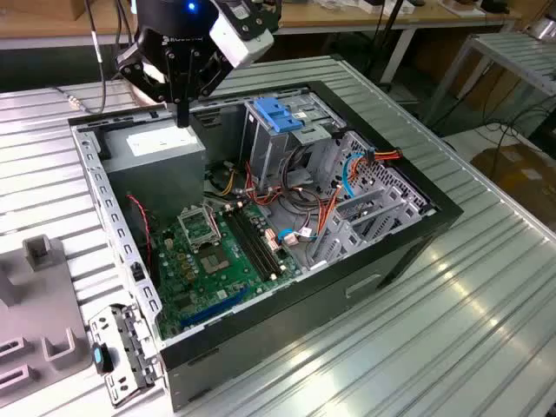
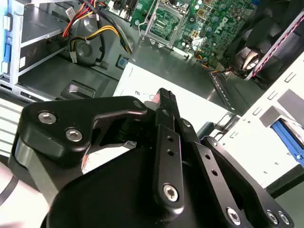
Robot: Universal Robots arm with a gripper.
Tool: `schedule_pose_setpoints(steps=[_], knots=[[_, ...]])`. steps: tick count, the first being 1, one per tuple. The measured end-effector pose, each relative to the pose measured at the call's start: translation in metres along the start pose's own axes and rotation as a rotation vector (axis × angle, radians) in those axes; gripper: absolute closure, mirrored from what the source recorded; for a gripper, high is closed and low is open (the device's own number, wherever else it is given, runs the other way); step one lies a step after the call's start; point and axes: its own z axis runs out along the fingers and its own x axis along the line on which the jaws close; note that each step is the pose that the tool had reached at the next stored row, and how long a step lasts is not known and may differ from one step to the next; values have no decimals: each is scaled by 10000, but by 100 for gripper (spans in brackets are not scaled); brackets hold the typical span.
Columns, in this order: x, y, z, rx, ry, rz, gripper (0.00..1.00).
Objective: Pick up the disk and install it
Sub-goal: 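Reach for the disk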
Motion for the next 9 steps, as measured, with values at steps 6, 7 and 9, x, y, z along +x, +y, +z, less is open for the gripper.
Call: schedule_pose_setpoints(steps=[6,7,9], knots=[[0,0,0,0,0,0,89],[1,0,0,0,0,0,89],[9,0,0,1,0,2,89]])
